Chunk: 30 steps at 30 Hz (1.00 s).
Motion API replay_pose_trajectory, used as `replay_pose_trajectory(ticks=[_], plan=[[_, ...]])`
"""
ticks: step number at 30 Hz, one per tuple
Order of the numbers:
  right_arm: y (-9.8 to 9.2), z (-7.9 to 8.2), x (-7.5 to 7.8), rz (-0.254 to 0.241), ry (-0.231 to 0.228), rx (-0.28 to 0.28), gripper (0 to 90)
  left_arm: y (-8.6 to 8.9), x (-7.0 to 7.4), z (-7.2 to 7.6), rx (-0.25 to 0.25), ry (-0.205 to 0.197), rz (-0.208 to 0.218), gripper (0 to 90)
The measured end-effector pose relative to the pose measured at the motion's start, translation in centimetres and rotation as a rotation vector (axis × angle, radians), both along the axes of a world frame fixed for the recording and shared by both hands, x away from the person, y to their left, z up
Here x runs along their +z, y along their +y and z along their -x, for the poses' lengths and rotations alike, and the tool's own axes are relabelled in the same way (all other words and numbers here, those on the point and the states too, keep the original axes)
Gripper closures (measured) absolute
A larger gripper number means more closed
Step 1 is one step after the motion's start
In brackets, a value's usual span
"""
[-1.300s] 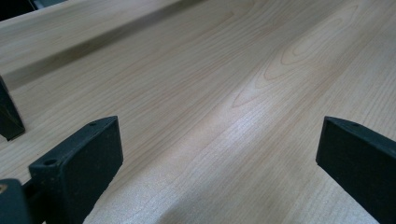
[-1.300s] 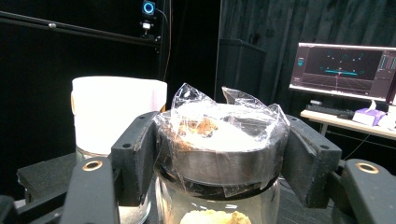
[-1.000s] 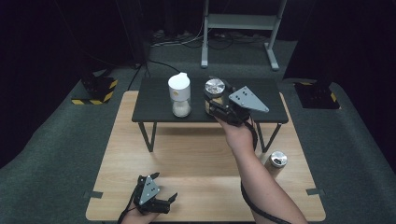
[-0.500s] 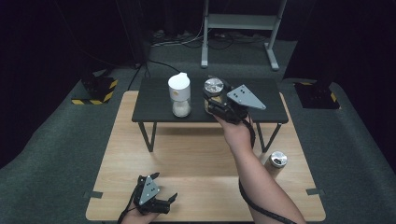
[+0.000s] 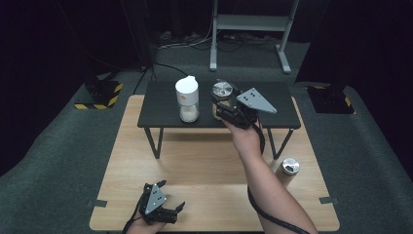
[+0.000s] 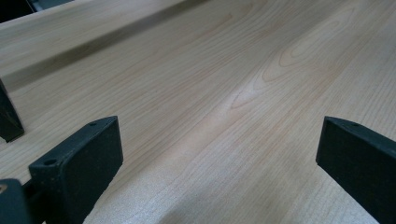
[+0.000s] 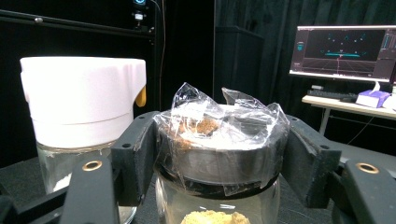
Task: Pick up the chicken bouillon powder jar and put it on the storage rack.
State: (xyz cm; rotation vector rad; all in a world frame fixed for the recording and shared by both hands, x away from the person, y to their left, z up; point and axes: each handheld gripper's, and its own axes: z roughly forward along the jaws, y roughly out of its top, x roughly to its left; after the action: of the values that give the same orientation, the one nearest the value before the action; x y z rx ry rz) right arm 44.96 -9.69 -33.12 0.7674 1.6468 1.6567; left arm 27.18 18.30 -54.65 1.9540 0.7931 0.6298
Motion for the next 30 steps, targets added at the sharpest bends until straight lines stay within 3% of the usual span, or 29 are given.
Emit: replay_pose_trajectory(ticks=[30], plan=[[-0.23, -0.75, -0.33, -0.039, 0.011, 0.000, 33.3, 0.07, 0.01, 0.04, -0.007, 0.004, 0.003, 0.7]])
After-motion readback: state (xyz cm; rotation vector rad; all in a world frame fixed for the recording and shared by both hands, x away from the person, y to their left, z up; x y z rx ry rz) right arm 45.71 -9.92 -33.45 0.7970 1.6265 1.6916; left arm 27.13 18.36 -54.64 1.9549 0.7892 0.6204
